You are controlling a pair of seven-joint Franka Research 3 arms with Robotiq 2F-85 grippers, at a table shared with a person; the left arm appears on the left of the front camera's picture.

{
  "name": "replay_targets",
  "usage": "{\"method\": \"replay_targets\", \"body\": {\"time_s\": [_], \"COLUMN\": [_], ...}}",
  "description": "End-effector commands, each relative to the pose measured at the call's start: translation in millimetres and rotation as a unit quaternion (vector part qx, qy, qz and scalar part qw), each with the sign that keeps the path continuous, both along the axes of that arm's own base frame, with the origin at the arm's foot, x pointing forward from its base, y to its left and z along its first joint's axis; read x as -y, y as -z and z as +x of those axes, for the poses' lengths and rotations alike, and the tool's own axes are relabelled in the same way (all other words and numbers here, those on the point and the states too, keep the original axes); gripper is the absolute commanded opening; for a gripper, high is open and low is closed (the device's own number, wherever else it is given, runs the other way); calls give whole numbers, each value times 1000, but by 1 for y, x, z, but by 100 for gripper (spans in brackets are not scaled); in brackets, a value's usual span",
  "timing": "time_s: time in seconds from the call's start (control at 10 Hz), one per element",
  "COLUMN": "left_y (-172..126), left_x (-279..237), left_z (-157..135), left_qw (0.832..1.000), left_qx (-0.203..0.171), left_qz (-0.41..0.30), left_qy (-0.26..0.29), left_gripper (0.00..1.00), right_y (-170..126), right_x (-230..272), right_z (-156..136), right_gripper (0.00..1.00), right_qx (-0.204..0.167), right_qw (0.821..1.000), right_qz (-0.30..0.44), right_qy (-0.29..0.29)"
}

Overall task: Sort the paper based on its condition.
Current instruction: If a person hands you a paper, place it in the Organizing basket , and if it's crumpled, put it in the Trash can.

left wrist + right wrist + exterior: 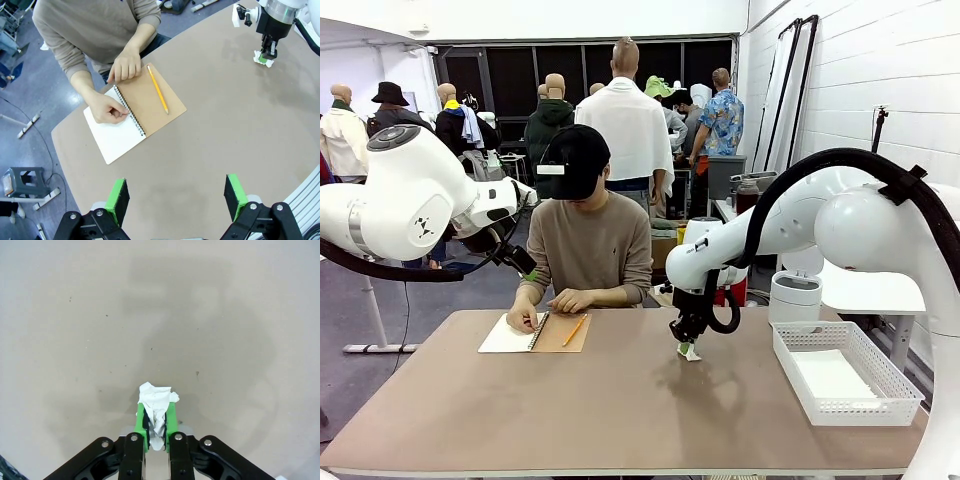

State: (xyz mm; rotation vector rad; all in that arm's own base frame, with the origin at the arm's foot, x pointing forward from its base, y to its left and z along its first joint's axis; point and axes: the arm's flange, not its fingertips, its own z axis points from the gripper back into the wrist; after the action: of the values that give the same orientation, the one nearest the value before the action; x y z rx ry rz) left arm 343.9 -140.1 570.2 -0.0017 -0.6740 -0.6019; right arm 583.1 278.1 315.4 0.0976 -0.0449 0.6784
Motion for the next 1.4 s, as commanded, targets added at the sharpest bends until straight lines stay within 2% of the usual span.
{"method": "replay_targets", "body": {"time_s": [0.0, 0.1, 0.3, 0.4, 0.7, 0.9, 1.1, 1.2, 1.3], "left_y": [0, 0, 0, 0, 0, 0, 0, 0, 0], "left_x": [-1, -1, -1, -1, -1, -1, -1, -1, -1], "left_z": [0, 0, 0, 0, 0, 0, 0, 0, 0], "left_qw": [1000, 1000, 1000, 1000, 1000, 1000, 1000, 1000, 1000], "left_qx": [0, 0, 0, 0, 0, 0, 0, 0, 0], "left_qz": [0, 0, 0, 0, 0, 0, 0, 0, 0], "left_qy": [-1, -1, -1, -1, -1, -1, -1, -1, -1], "left_gripper": [100, 100, 100, 100, 100, 100, 100, 100, 100], "right_y": [-3, -11, -50, -79, -137, -156, -166, -165, -165], "right_x": [1, 7, 33, 55, 111, 139, 144, 157, 157], "right_z": [3, 3, 9, 15, 37, 52, 49, 48, 48], "right_gripper": [14, 14, 14, 14, 14, 14, 14, 14, 14], "right_qx": [6, 16, 57, 86, 133, 145, 154, 151, 151], "right_qw": [1000, 1000, 996, 989, 962, 944, 938, 947, 947], "right_qz": [-11, -11, -25, -38, -65, -72, -59, -56, -56], "right_qy": [3, 14, 67, 116, 228, 287, 304, 277, 277]}}
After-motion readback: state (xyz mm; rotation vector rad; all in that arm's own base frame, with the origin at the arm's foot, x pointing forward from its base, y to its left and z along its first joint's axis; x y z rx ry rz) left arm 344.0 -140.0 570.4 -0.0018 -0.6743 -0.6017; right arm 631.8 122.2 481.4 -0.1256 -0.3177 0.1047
